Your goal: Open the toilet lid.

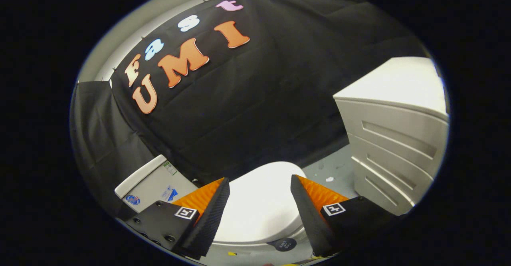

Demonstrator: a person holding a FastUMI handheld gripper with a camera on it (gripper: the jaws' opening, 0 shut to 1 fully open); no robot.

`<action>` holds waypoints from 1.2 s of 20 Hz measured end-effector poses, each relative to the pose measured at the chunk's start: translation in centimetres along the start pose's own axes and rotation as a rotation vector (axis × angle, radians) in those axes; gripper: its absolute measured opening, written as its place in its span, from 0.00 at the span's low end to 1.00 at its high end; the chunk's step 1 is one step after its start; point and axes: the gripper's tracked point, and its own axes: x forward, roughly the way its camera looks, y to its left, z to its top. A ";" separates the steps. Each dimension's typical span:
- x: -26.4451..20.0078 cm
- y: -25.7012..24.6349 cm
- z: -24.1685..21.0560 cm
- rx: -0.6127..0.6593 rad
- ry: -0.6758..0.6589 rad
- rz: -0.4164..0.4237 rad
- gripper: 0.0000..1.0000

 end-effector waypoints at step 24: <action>-0.6 -6.8 -18.9 0.464 0.499 -0.078 0.97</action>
